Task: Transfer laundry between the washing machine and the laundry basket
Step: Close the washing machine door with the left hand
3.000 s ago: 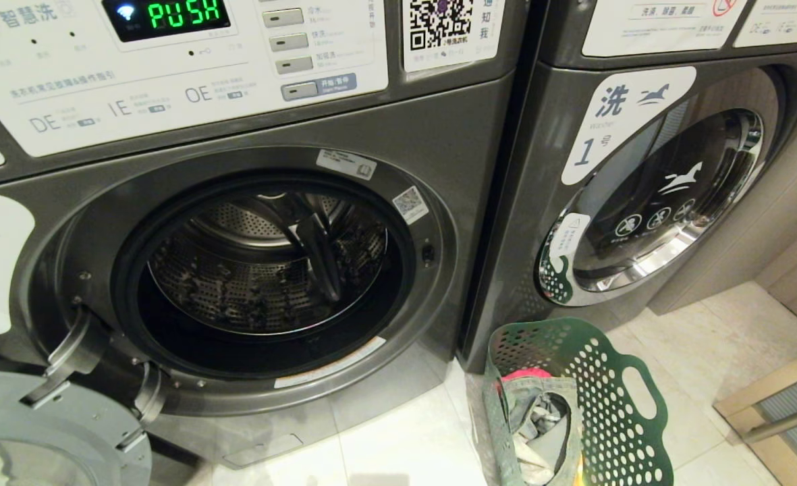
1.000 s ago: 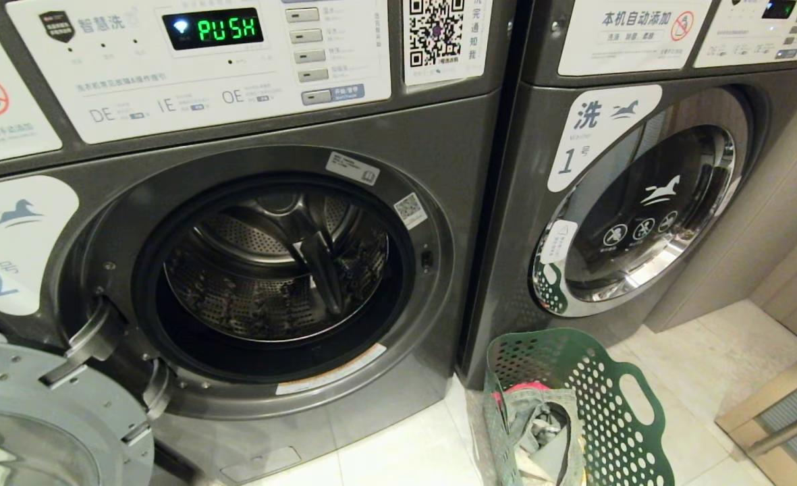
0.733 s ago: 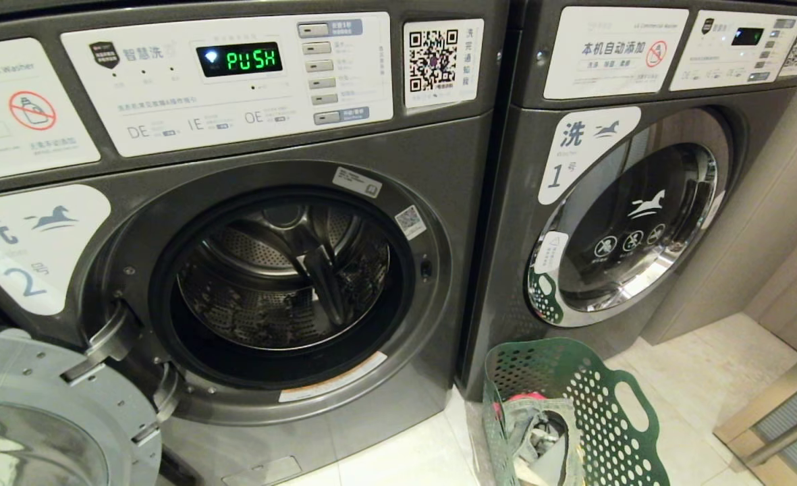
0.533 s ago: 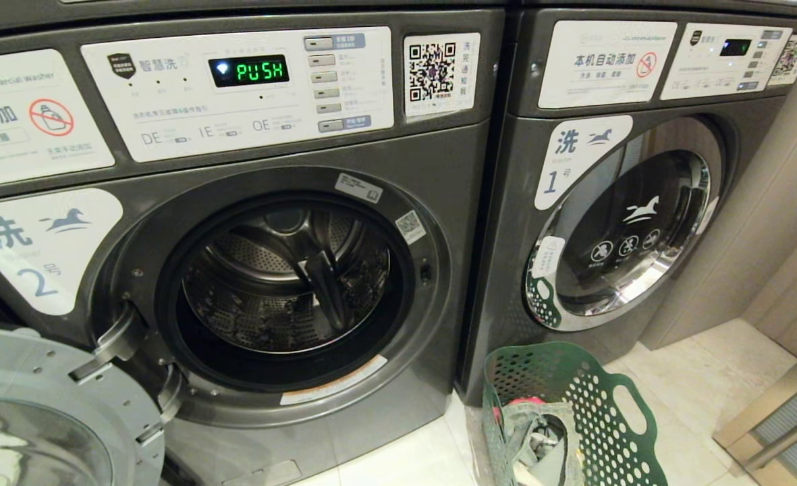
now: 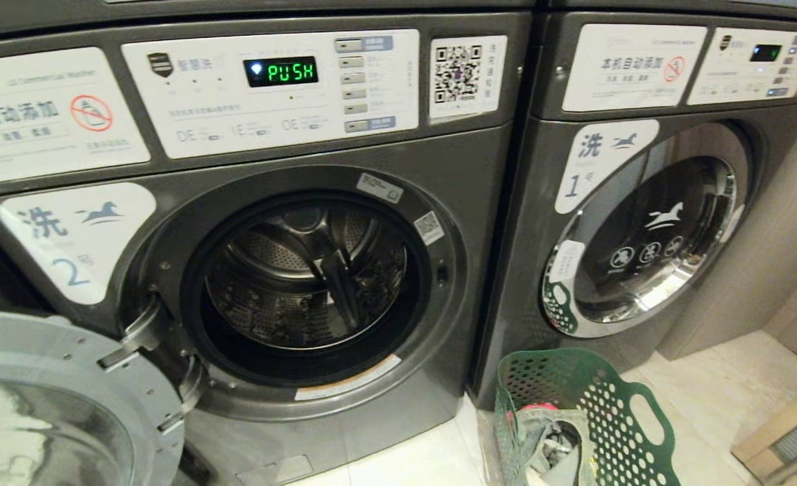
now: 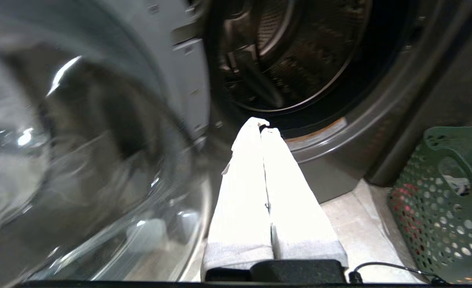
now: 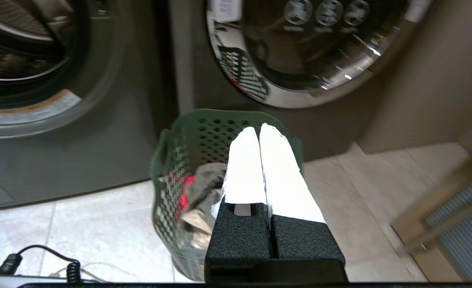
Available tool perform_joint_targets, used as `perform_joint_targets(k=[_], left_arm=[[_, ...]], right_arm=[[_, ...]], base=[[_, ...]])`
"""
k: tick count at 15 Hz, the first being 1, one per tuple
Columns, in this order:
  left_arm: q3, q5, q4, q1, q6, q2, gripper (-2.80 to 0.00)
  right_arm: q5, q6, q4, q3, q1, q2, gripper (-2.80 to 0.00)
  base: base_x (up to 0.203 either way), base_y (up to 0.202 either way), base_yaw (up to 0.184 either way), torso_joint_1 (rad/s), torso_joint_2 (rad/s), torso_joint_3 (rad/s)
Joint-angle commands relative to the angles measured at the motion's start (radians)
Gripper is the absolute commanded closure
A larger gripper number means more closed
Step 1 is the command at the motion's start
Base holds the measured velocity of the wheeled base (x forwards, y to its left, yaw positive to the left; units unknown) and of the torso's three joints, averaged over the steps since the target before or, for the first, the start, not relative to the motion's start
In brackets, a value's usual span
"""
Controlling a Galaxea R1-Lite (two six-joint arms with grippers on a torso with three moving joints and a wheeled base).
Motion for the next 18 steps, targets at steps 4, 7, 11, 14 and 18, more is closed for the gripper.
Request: perform_joint_targets(k=[4,7,11,14,18], left_arm=[[0.011,0.000,0.000,0.000,0.000,0.000,0.00],[0.011,0.000,0.000,0.001,0.000,-0.001,0.00],[0.011,0.000,0.000,0.001,0.000,-0.001,0.00],[0.011,0.000,0.000,0.001,0.000,-0.001,0.00],[0.011,0.000,0.000,0.000,0.000,-0.001,0.00]], right_arm=[[0.001,0.002,0.000,0.000,0.000,0.001,0.00],[-0.001,0.004,0.000,0.000,0.000,0.001,0.00],[-0.001,0.004,0.000,0.000,0.000,0.001,0.00],[0.001,0.003,0.000,0.000,0.000,0.001,0.00],[-0.001,0.004,0.000,0.000,0.001,0.001,0.00]], base=[[0.002,-0.010,0.176,0.003,0.00,0.001],[0.002,-0.008,0.151,0.005,0.00,0.004],[0.000,0.000,0.020,0.001,0.00,0.001],[-0.094,-0.001,-0.002,0.005,0.00,0.000],[-0.195,0.000,0.000,0.005,0.00,0.002]])
